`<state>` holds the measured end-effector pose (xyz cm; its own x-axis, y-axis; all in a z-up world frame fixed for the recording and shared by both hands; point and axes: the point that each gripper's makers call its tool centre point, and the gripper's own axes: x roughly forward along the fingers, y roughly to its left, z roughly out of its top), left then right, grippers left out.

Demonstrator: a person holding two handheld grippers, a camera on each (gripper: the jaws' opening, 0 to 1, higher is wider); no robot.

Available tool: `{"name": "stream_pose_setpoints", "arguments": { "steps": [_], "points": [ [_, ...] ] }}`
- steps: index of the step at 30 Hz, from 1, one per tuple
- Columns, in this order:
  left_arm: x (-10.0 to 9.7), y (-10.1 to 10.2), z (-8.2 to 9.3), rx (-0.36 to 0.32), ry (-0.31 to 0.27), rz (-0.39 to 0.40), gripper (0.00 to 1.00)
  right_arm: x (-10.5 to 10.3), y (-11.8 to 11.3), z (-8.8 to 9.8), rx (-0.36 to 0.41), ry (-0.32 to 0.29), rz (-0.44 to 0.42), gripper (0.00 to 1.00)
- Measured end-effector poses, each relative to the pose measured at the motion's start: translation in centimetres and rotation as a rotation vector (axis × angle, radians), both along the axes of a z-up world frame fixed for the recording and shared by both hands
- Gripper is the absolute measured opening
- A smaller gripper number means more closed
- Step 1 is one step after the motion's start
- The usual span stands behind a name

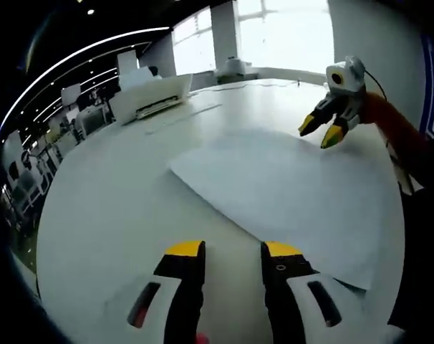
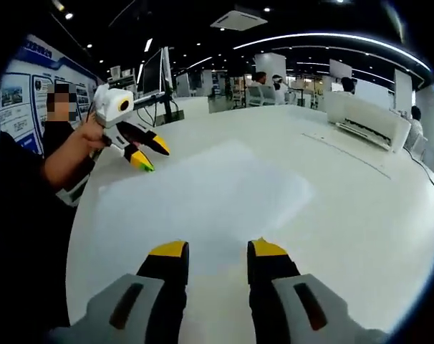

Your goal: Organize the stack of printing papers by aligning and flattening the scattered papers on the table

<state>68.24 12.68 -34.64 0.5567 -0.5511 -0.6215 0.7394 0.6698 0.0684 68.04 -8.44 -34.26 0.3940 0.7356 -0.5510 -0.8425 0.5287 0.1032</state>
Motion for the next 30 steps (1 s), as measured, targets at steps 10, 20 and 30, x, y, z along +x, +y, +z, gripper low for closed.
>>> {"name": "stream_pose_setpoints", "arguments": {
  "steps": [10, 20, 30],
  "points": [
    [-0.8, 1.0, 0.9, -0.001, -0.019, 0.008, 0.36, -0.9, -0.8, 1.2, 0.007, -0.020, -0.015, 0.29],
    [-3.1, 4.2, 2.2, -0.049, -0.039, 0.050, 0.37, -3.4, -2.7, 2.3, 0.007, -0.052, -0.047, 0.31],
    [-6.2, 7.4, 2.6, -0.143, -0.042, 0.112, 0.38, -5.1, -4.1, 3.1, 0.013, -0.077, -0.036, 0.32]
  ]
}}
